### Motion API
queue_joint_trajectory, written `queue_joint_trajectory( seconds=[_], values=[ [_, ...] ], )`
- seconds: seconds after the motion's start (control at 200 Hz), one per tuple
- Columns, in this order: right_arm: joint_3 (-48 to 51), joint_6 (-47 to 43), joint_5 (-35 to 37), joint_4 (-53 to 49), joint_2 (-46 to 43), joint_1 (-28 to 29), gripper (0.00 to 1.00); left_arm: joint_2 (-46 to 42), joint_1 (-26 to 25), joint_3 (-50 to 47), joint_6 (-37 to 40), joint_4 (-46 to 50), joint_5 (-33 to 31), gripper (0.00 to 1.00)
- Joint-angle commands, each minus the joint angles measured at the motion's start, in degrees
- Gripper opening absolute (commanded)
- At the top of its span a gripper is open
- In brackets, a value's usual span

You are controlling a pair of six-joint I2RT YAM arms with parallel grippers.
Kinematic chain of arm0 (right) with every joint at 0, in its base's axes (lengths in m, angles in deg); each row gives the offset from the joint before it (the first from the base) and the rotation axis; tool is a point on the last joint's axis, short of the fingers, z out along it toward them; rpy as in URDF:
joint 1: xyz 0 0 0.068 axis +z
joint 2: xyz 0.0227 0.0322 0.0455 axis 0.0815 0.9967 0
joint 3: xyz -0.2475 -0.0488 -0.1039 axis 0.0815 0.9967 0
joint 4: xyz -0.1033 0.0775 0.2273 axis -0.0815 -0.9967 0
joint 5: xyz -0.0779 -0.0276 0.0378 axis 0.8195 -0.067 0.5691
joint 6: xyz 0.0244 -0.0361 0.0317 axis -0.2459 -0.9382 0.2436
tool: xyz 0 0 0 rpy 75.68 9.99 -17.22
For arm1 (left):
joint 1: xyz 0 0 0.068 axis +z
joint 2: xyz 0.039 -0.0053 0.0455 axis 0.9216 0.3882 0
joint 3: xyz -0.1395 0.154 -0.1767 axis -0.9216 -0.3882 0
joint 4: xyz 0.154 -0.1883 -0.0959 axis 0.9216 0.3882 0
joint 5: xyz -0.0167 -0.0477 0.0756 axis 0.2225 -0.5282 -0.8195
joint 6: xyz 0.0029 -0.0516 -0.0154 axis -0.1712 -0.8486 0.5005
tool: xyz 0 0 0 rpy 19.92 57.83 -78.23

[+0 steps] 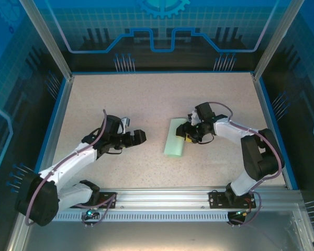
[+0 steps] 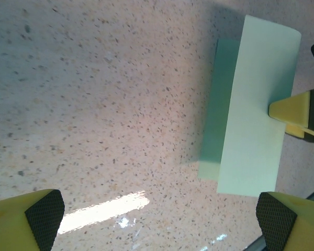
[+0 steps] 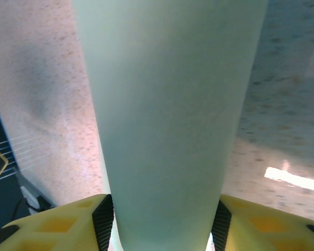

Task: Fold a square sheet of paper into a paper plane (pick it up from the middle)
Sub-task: Fold the square sheet of paper in half at the center of the table.

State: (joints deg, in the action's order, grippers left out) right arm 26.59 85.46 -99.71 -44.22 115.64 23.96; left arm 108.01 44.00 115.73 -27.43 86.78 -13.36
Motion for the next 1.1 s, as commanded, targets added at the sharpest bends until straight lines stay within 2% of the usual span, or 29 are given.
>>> queue_joint_trajectory(
  seconds=[0.0, 0.255, 0.66, 0.895, 0.96, 1.095],
  values=[
    [-0.65, -5.91, 3.08, -6.24, 0.58, -1.18, 0.57, 2.53, -2.15, 3.17, -0.02, -1.49, 3.3, 0.99],
    [-1.44, -7.14, 11.27, -10.25, 0.85, -1.32, 0.68, 8.32, -7.2, 5.32, -2.47, -5.21, 2.14, 0.99],
    [-1.87, -2.17, 20.01, -11.29, -0.2, -1.27, 0.68, 14.47, -10.07, 8.7, -3.39, -7.9, 2.18, 0.91],
    [-1.51, -2.87, 17.59, -9.53, 1.63, -0.79, 0.63, 19.6, -11.2, 11.49, -4.35, -9.71, 2.83, 0.82],
    [-1.97, -4.13, 17.06, -10.18, 2.44, -0.53, 0.59, 21.05, -11.56, 12.77, -4.21, -9.48, 2.93, 0.82],
    [-1.68, -6.08, 14.45, -8.8, 3.27, -0.47, 0.59, 23.19, -12.0, 14.5, -3.99, -9.44, 3.28, 0.82]
  ],
)
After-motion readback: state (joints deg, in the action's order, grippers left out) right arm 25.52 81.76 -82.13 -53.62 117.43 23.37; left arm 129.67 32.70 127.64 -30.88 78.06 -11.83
